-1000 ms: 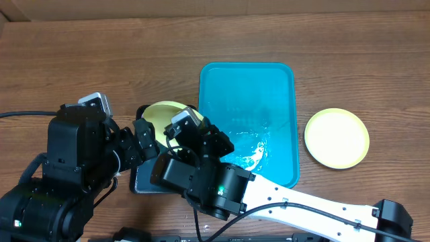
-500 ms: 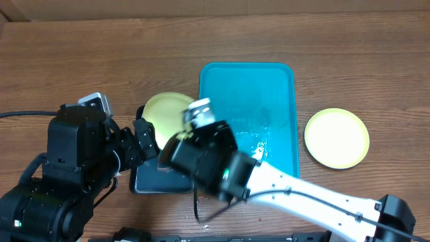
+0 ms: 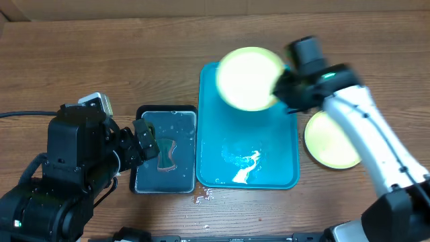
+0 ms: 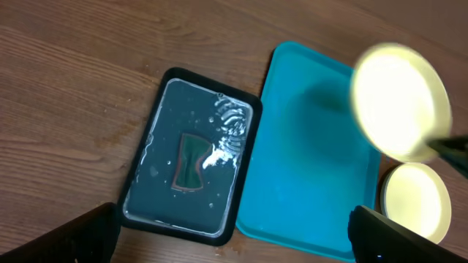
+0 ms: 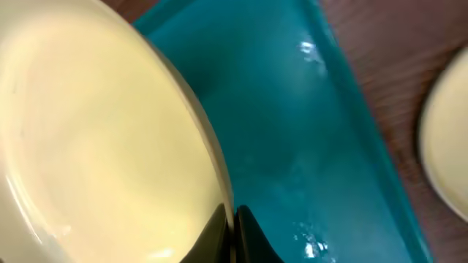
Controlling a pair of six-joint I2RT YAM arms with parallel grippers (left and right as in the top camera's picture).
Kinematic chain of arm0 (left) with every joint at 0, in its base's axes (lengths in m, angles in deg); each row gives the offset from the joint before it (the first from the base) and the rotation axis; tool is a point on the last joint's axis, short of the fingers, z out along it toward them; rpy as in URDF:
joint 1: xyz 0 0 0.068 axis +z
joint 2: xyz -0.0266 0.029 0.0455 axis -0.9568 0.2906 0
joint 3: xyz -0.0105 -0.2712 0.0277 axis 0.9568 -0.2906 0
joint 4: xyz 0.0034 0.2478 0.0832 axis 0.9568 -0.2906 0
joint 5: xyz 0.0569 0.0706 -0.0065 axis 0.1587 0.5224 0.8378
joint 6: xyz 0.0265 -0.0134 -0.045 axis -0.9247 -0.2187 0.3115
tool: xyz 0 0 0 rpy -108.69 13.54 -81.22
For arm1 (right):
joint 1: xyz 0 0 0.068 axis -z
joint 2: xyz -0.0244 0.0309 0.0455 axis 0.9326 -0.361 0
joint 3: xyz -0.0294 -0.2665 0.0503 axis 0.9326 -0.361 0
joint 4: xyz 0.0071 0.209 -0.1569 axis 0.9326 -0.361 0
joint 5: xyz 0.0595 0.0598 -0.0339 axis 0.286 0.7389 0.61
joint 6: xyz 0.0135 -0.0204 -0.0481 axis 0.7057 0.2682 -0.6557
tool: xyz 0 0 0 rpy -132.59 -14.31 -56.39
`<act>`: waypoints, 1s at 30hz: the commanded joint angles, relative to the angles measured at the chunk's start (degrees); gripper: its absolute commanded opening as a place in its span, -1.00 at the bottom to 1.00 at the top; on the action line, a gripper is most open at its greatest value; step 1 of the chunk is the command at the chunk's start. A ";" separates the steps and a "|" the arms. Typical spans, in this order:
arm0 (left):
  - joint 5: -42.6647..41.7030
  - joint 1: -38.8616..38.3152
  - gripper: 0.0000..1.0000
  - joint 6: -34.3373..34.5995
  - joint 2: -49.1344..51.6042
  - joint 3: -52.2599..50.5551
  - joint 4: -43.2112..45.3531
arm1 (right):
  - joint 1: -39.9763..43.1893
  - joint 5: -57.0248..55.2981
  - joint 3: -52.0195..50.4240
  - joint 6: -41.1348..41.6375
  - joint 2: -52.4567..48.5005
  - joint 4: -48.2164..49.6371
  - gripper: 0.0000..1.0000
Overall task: Clean dirty plates on tray and stack at the side
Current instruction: 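Carry the yellow plate right with the right gripper toward the stacked plates, then lower the yellow plate onto the stack and open the right gripper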
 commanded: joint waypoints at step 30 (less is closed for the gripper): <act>-0.07 0.26 1.00 -0.11 0.15 0.74 0.00 | 41.31 0.07 -23.69 -21.42 2.12 -3.72 -0.60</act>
